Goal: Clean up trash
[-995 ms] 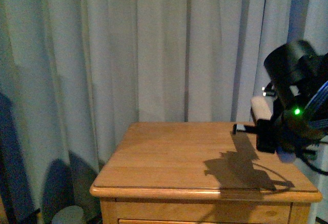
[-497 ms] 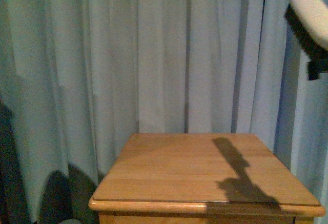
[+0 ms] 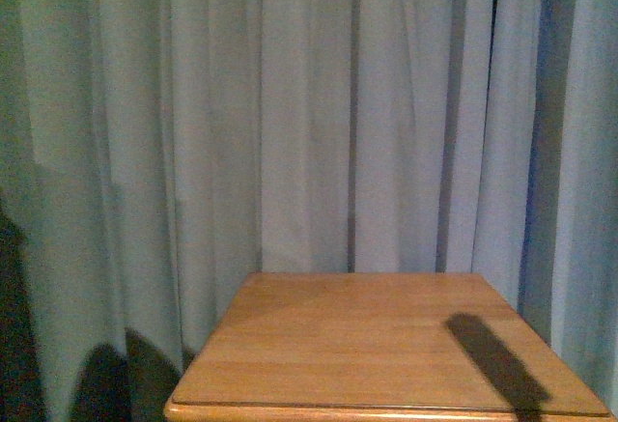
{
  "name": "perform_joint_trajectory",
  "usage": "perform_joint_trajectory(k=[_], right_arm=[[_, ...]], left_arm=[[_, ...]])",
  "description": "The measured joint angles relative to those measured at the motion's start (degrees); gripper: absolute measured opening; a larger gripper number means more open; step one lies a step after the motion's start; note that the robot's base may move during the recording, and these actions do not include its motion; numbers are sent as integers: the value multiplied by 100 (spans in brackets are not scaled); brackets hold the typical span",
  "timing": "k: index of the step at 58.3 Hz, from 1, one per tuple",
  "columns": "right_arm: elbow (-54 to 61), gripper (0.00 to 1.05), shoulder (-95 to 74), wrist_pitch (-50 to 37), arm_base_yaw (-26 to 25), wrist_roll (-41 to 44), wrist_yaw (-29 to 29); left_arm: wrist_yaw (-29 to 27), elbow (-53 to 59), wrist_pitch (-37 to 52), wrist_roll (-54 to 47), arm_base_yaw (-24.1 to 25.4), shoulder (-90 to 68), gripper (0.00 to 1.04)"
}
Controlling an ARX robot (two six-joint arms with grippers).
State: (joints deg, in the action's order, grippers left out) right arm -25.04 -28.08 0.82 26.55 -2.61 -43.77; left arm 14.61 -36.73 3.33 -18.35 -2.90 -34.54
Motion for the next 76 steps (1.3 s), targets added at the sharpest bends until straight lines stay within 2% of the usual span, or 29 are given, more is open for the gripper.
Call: perform_joint_trajectory(k=[6, 76], right_arm=[[94, 20, 223, 74, 184, -42, -177], [155, 20, 256, 153, 168, -254, -205]], left_arm=[[0, 0, 0, 0, 0, 0, 64], [13, 24, -4, 20, 22, 13, 64]])
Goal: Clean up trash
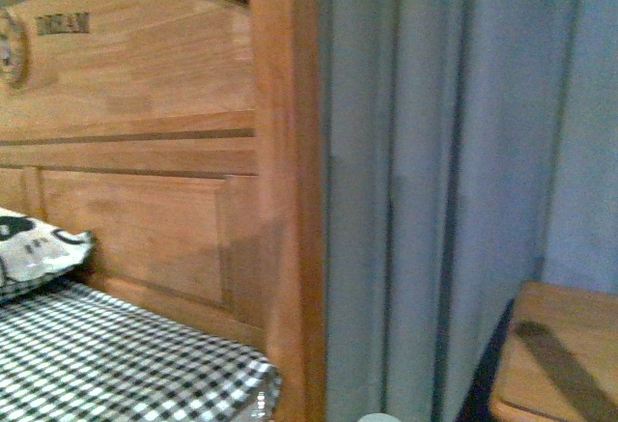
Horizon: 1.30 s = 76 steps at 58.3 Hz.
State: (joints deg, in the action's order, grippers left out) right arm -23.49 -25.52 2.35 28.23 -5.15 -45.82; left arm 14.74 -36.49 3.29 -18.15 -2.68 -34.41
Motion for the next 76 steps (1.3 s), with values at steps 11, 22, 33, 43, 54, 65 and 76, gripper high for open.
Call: perform_joint_trajectory(k=[11, 22, 33, 43, 54, 65, 76], right_arm=[[0, 20, 0, 2, 0, -2, 4], [0, 20, 0, 2, -7, -4, -2], [4, 20, 2, 2, 2, -2, 15], [4, 20, 7, 2, 4, -2, 20], [7, 20, 7, 2, -7, -2, -2], [7, 20, -31, 2, 7, 0, 57], [7, 20, -28, 2, 2, -2, 2]], left_arm=[[-13, 2, 0, 2, 0, 9, 64], [-26, 9, 0, 0, -9, -24, 64], [-7, 15, -7, 2, 0, 24, 64], [-11, 15, -4, 2, 0, 11, 64], [-13, 17, -7, 4, 0, 2, 64], [-83, 15, -4, 9, 9, 39, 64], [463, -560, -1685, 651, 199, -308, 64]])
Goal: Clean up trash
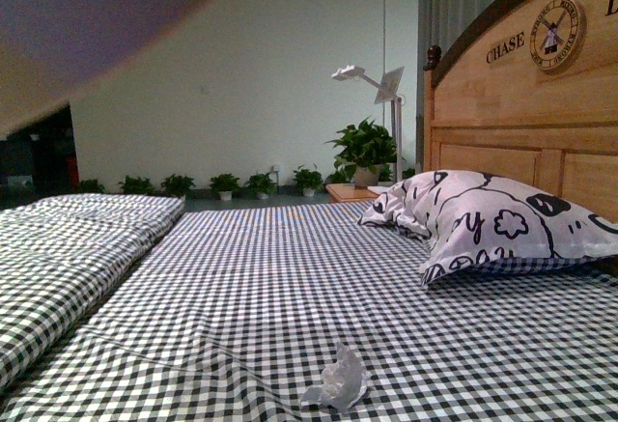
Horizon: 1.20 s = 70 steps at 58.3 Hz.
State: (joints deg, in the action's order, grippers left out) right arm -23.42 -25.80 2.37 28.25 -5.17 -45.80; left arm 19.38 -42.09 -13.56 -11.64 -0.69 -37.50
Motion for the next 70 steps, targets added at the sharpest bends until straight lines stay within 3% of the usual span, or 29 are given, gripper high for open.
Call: perform_joint_trajectory(k=[13, 26, 43, 58, 70], right_arm=[[0, 20, 35, 0, 2, 0, 4], [0, 20, 35, 0, 0, 0, 9], [0, 20, 35, 0, 0, 0, 4], [0, 20, 35, 0, -2, 0, 2], [0, 20, 35, 0, -2, 0, 2]], left_arm=[[986, -476, -695, -553, 1145, -1191, 64], [1311, -1045, -1272, -2256, 1464, -2435, 64], [822, -1272, -975, -4559, 1196, -3530, 64], [837, -1217, -636, -5222, 542, -3993, 64], [745, -1182, -581, -5486, 372, -4325, 64]])
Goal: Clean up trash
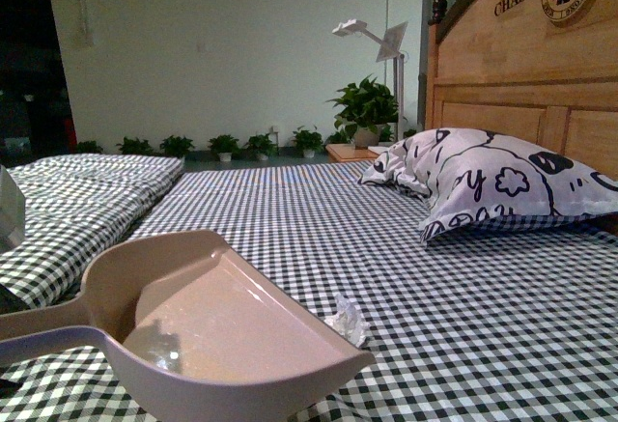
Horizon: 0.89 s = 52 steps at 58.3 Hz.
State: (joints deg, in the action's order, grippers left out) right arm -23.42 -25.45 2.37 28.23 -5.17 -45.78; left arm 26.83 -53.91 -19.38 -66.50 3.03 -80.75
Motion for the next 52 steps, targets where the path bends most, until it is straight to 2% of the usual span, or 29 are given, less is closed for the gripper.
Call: perform_joint_trajectory(k=[27, 41, 52], right_arm=[[0, 20, 0, 0, 0, 0, 2], [0, 20, 0, 0, 0, 0, 0], [0, 20, 0, 0, 0, 0, 2]], left_arm=[[190, 210, 195, -271, 232, -396, 64], [468, 269, 494, -264, 238, -616, 64], [431, 264, 516, -273, 238, -973, 64]])
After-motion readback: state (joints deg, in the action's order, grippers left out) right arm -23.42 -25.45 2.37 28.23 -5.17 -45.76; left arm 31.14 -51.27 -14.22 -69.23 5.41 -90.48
